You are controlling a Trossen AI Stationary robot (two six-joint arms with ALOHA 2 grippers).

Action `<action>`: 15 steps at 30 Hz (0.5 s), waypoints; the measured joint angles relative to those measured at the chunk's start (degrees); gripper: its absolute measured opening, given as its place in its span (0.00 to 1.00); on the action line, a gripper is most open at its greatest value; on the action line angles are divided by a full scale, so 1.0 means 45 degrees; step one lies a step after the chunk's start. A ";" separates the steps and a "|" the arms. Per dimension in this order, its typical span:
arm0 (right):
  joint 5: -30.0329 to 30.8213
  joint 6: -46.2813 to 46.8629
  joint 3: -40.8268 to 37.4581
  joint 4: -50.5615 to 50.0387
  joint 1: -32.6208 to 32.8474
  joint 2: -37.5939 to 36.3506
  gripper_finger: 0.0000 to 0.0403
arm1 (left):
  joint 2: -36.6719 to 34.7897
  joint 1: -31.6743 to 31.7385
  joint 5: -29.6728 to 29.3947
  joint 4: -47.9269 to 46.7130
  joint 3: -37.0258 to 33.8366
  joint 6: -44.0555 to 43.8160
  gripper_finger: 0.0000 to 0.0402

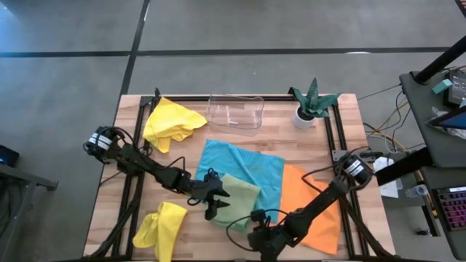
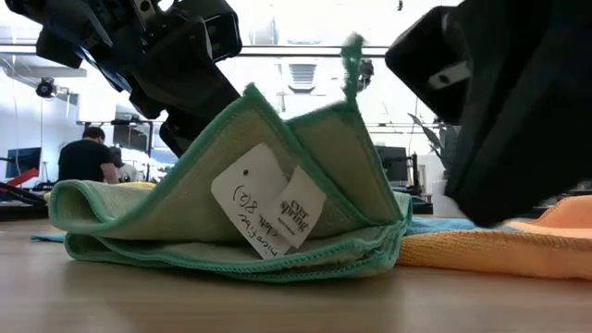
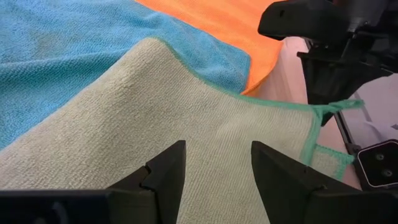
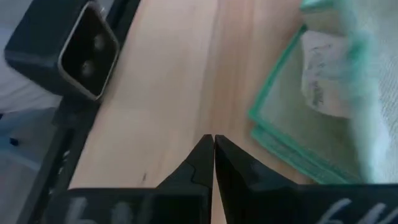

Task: Fold microfiber towels
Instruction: Fold the green towel

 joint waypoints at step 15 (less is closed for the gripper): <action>0.3879 -0.0156 0.0038 -0.1253 0.0180 -0.1881 0.02 | 0.0096 -0.0296 0.0631 0.0828 -0.0002 -0.0030 0.41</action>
